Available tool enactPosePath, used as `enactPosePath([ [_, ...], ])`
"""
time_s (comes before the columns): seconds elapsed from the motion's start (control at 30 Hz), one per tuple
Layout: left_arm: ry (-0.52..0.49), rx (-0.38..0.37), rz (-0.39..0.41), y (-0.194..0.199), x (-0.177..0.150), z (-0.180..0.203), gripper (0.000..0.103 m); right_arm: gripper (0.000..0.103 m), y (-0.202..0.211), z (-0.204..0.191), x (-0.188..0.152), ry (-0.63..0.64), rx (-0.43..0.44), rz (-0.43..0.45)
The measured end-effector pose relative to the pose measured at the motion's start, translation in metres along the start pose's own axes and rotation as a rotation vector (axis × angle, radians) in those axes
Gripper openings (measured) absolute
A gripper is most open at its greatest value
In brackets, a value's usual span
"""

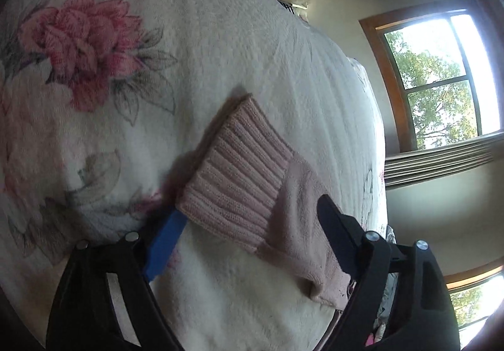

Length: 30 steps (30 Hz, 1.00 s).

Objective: Fold small clothes
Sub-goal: 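Lay the sleeve across the body with the left tool and open it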

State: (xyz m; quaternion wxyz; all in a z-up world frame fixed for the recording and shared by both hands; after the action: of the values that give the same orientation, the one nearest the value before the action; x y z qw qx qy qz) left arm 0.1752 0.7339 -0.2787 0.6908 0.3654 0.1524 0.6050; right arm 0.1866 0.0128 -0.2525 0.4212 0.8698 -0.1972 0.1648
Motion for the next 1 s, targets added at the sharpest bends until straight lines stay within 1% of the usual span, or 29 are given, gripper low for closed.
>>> enactPosePath([
  [0.03,-0.009,0.019,-0.002,-0.001,0.004,-0.001,0.06,0.055,-0.001,0.001,0.0,0.0,-0.003,-0.002],
  [0.07,-0.008,0.023,-0.005,-0.001,0.005,-0.001,0.042,0.055,-0.001,0.002,0.0,0.0,-0.007,-0.003],
  [0.1,-0.001,0.018,-0.012,-0.001,0.009,-0.002,0.031,0.055,-0.001,0.003,0.0,0.0,-0.009,-0.005],
  [0.13,0.007,0.009,-0.02,-0.001,0.01,-0.001,0.014,0.055,-0.001,0.004,0.0,-0.001,-0.011,-0.006],
  [0.2,0.001,-0.012,-0.008,0.003,0.018,0.006,0.014,0.055,-0.001,0.004,0.002,0.001,-0.013,-0.007],
  [0.27,-0.046,-0.044,0.003,0.009,0.023,0.031,0.012,0.055,-0.003,0.004,0.006,0.005,-0.011,-0.01],
  [0.3,-0.08,-0.066,0.009,0.013,0.023,0.049,0.012,0.055,-0.005,0.004,0.009,0.005,-0.009,-0.014],
  [0.37,-0.158,-0.111,0.024,0.02,0.02,0.094,0.012,0.055,-0.007,0.003,0.017,0.006,-0.004,-0.014],
  [0.43,-0.245,-0.167,0.032,0.025,0.013,0.148,0.012,0.055,-0.01,0.002,0.027,0.003,0.004,-0.013],
  [0.53,-0.387,-0.24,0.028,0.022,-0.012,0.233,0.012,0.055,-0.013,0.001,0.039,-0.009,0.025,-0.005],
  [0.63,-0.523,-0.309,-0.003,0.008,-0.056,0.311,0.011,0.055,-0.013,0.003,0.049,-0.024,0.039,0.0],
  [0.77,-0.685,-0.379,-0.077,-0.017,-0.137,0.388,0.011,0.055,-0.011,0.011,0.056,-0.033,0.034,0.002],
  [0.87,-0.787,-0.404,-0.159,-0.047,-0.204,0.424,0.011,0.055,-0.01,0.022,0.06,-0.038,0.02,0.003],
  [0.93,-0.847,-0.397,-0.213,-0.073,-0.245,0.435,0.011,0.055,-0.01,0.03,0.063,-0.044,0.007,0.005],
  [1.0,-0.901,-0.387,-0.269,-0.099,-0.274,0.436,0.011,0.055,-0.01,0.038,0.066,-0.058,-0.005,0.013],
])
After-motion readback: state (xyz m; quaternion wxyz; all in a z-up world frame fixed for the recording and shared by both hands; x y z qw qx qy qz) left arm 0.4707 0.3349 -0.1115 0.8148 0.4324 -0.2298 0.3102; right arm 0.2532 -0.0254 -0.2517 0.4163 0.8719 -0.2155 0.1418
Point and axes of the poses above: each gripper's, at about its wrist camera, not at the fingertips, and y roughly against the way its jaws point, z to its right, x to its top, the point moved 8 cm from there along -y, roughly the way its jaws point, and after that the axes turned 2 degrees about -y, right-handed, at the moved point
